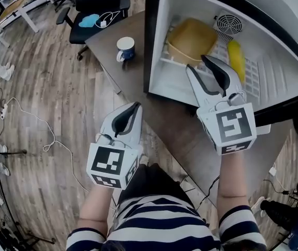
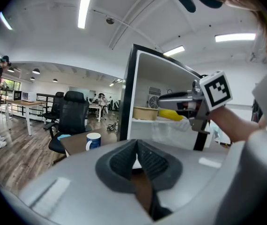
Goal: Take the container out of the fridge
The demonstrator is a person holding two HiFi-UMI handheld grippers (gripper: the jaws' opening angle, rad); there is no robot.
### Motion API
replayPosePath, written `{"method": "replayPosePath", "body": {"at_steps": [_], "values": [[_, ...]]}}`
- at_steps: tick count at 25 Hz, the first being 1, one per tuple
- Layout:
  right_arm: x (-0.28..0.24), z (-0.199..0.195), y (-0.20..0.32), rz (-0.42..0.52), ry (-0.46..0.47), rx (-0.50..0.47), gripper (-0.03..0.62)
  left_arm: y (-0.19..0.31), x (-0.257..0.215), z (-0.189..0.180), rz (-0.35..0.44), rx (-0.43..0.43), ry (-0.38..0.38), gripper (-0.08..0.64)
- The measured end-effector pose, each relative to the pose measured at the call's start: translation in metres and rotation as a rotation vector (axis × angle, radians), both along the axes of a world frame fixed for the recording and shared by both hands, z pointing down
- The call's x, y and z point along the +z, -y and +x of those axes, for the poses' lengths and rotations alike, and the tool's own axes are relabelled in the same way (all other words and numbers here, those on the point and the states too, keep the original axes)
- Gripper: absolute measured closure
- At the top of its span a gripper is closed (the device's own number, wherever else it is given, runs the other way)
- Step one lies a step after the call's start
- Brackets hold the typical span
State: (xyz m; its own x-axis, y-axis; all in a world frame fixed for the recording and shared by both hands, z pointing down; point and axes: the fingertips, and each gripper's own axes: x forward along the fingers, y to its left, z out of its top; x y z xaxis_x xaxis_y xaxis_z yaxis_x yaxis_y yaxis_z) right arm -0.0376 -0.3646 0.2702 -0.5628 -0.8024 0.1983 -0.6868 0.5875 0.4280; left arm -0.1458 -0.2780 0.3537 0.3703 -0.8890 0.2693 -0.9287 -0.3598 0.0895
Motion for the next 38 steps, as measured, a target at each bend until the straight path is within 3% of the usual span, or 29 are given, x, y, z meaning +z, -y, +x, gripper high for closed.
{"method": "replayPosePath", "body": {"at_steps": [18, 26, 38], "values": [[0.036, -0.01, 0.042, -0.011, -0.328, -0.064, 0.448, 0.036, 0.023, -0.002, -0.03, 0.037, -0.032, 0.56], [0.046, -0.014, 0.043, -0.003, -0.443, -0.115, 0.522, 0.039, 0.031, -0.005, -0.04, 0.039, -0.038, 0.56], [0.046, -0.022, 0.036, -0.026, -0.457, -0.156, 0.564, 0.04, 0.022, -0.012, -0.018, 0.045, -0.038, 0.56]]}}
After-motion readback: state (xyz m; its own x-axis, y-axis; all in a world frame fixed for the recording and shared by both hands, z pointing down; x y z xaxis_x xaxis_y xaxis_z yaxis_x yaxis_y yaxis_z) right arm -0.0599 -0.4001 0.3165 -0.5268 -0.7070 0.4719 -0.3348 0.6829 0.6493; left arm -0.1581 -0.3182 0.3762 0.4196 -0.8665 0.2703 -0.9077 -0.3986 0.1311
